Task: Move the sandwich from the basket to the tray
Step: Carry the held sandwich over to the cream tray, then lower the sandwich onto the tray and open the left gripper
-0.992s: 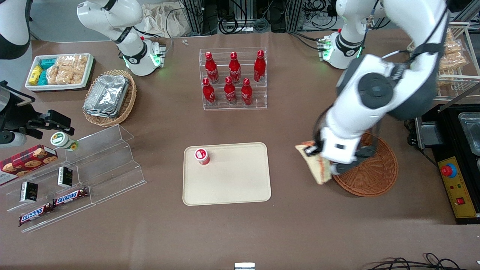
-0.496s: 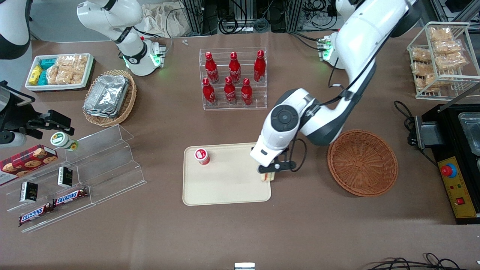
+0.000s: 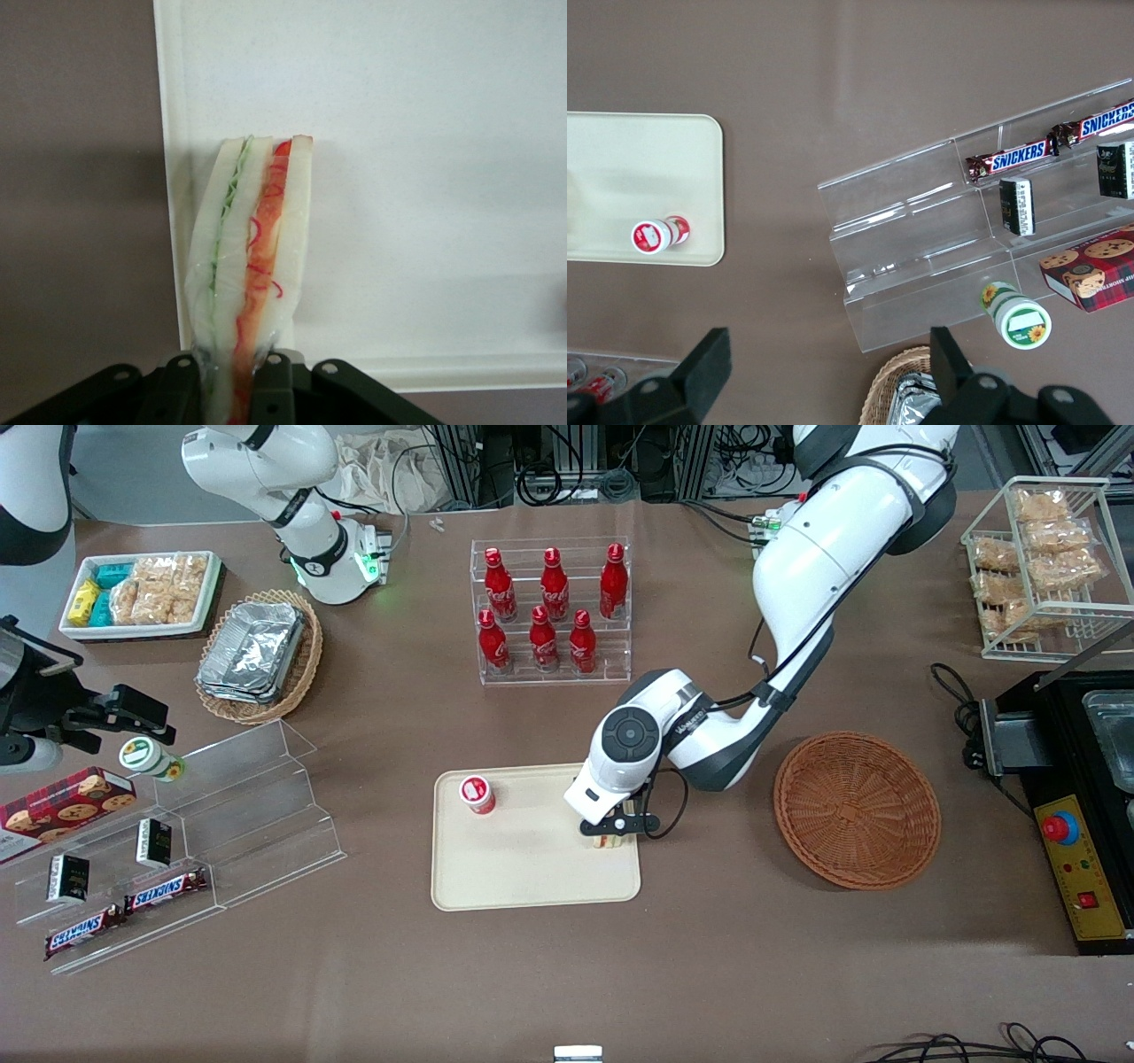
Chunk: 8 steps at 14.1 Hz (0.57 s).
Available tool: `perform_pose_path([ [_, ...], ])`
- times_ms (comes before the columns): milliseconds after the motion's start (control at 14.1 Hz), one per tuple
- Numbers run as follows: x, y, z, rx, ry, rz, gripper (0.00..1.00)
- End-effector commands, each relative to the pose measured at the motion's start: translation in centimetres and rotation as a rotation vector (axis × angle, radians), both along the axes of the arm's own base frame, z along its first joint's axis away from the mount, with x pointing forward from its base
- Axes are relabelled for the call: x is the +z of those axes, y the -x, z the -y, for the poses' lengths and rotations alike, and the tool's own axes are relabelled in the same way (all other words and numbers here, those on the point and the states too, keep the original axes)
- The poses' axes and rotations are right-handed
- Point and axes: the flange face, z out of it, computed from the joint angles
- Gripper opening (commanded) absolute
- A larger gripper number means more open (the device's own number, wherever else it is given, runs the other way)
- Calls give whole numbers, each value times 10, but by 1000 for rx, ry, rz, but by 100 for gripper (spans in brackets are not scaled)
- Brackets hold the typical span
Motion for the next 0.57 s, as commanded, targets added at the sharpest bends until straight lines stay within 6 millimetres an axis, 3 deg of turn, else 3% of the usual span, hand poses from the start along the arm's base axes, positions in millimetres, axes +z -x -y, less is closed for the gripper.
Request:
perform_pose_path([
  [0,2,-6,4,-9,-15,34,46],
  [71,4,-6,4,-7,-15,36,91],
  [142,8,-8,2,-1,-13,38,100],
  [283,20,-13,-2,35,-11,46,100],
  [496,81,-35,-24,186,24,111,100],
])
